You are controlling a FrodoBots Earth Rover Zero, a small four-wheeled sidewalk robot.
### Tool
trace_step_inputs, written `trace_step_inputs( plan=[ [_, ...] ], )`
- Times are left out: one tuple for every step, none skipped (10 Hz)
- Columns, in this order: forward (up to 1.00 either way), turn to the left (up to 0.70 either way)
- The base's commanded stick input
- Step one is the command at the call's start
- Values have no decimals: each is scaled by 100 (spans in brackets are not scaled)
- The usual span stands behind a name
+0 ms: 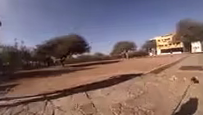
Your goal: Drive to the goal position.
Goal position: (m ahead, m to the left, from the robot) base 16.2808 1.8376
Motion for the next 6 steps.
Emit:
trace_step_inputs(
  plan=[
    [100, 0],
    [100, 0],
    [100, 0],
    [100, 0],
    [100, 0],
    [100, 0]
  ],
)
